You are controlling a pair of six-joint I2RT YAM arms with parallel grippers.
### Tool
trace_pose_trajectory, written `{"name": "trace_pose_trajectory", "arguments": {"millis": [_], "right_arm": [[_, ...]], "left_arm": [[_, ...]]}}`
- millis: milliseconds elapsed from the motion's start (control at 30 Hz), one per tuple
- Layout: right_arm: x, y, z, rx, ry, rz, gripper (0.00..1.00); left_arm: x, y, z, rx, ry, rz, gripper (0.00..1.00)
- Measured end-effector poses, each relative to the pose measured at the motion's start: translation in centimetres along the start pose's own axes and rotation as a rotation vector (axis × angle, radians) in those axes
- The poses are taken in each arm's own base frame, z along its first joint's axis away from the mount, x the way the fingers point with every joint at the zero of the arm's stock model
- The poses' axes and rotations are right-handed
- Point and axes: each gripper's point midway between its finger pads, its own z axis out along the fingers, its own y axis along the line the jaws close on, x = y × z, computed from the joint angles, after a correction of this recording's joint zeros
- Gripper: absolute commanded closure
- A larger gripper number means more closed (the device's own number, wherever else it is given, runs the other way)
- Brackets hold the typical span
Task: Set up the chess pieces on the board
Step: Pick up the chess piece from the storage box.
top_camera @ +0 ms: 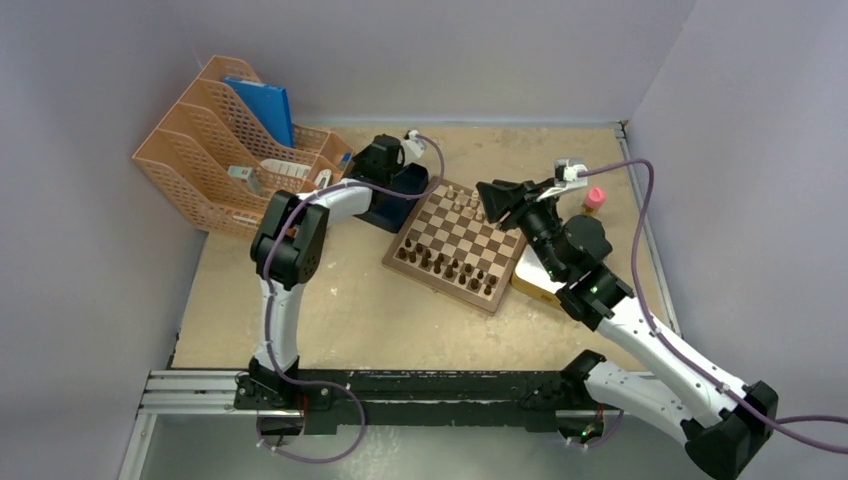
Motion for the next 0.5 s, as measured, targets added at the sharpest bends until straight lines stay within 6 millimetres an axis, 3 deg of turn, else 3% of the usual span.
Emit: {"name": "trace_pose_trajectory", "arguments": {"millis": [233, 500], "right_arm": [[-1.1, -0.5, -0.5, 0.030, -0.046, 0.001, 0.56], [-1.2, -1.1, -0.4, 0.059, -0.053, -0.011, 0.56]], "left_arm": [[-1.6, 0.4, 2.0, -0.063, -0.072, 0.074, 0.59], [-1.1, -1.3, 4.3, -0.067, -0.075, 0.126, 0.57]]}}
